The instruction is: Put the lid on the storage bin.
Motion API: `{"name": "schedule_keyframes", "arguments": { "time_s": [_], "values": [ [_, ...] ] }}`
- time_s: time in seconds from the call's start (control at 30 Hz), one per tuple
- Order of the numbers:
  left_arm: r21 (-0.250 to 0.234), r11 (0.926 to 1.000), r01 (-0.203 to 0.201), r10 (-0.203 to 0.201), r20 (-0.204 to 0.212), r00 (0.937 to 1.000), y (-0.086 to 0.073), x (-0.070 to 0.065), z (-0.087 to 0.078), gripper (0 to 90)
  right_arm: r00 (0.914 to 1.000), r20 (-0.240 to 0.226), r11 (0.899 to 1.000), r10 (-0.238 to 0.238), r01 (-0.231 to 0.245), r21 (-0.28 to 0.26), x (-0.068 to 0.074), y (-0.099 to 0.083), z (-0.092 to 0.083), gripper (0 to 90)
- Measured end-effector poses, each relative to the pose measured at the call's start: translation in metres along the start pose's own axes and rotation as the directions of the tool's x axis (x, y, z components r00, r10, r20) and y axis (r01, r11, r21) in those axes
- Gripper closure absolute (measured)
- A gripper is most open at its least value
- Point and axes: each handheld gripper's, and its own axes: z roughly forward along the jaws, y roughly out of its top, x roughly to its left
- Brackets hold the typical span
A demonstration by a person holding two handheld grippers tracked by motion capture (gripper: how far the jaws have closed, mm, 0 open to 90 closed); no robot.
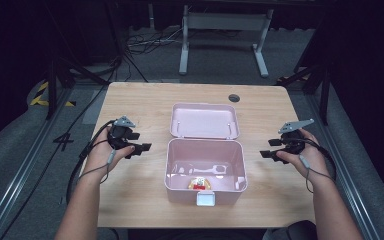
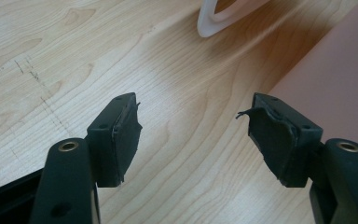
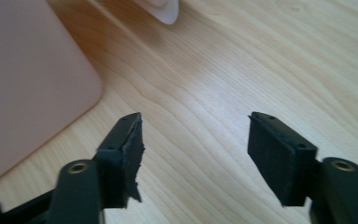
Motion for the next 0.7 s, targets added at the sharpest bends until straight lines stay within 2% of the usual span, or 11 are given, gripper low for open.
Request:
{"name": "schedule_keyframes", "arguments": {
  "time_s": [0.07,0.13,0.17,0.23,0.27,0.33,0.37,0.43,0.5,0.6,0.7],
  "values": [
    [-0.008,0.9998,-0.016,0.016,-0.003,0.9999,0.001,0.0,0.0,33.9,0.9998,0.016,1.0,-0.006,0.006,-0.008,0.0,0.0,-0.002,32.3],
    [-0.02,0.9997,-0.015,0.015,0.0,0.9999,0.003,0.0,0.0,34.0,0.9997,0.022,1.0,-0.011,0.011,-0.021,0.0,-0.002,-0.004,29.4],
    [-0.048,0.9988,-0.01,0.01,0.012,0.9999,0.006,-0.001,-0.002,34.0,0.9998,0.02,1.0,-0.007,0.008,-0.03,0.0,-0.003,-0.005,28.0],
    [-0.06,0.9982,-0.002,0.003,0.019,0.9998,0.007,-0.002,-0.002,34.1,0.9999,0.012,0.999,-0.005,0.005,-0.043,0.0,-0.005,-0.007,25.9],
    [-0.082,0.9966,0.005,-0.001,0.046,0.999,0.011,-0.004,-0.005,34.7,0.9999,0.009,0.999,-0.007,0.008,-0.047,0.0,-0.006,-0.008,23.8],
    [-0.095,0.9955,-0.005,0.009,0.046,0.9989,0.015,-0.006,-0.007,34.9,0.9998,0.009,0.999,-0.017,0.018,-0.047,0.001,-0.008,-0.008,22.0],
    [-0.102,0.9947,-0.016,0.021,0.045,0.9988,0.018,-0.007,-0.008,34.9,0.9996,0.008,0.999,-0.026,0.027,-0.047,0.002,-0.01,-0.007,22.8],
    [-0.107,0.994,-0.023,0.028,0.047,0.9985,0.024,-0.008,-0.009,34.8,0.9998,0.02,0.998,-0.007,0.008,-0.056,0.003,-0.01,-0.005,24.9],
    [-0.115,0.993,-0.027,0.032,0.046,0.9984,0.027,-0.008,-0.009,34.7,0.9996,0.025,0.998,-0.009,0.01,-0.06,0.004,-0.011,-0.004,26.1],
    [-0.131,0.9907,-0.036,0.041,0.036,0.9985,0.036,-0.007,-0.009,34.6,0.9978,0.007,0.997,-0.065,0.065,-0.028,0.006,-0.012,-0.003,35.0],
    [-0.141,0.9891,-0.044,0.049,0.034,0.9982,0.046,-0.004,-0.009,34.6,0.9978,0.002,0.996,-0.067,0.067,-0.055,0.008,-0.013,-0.003,38.4]
  ]
}}
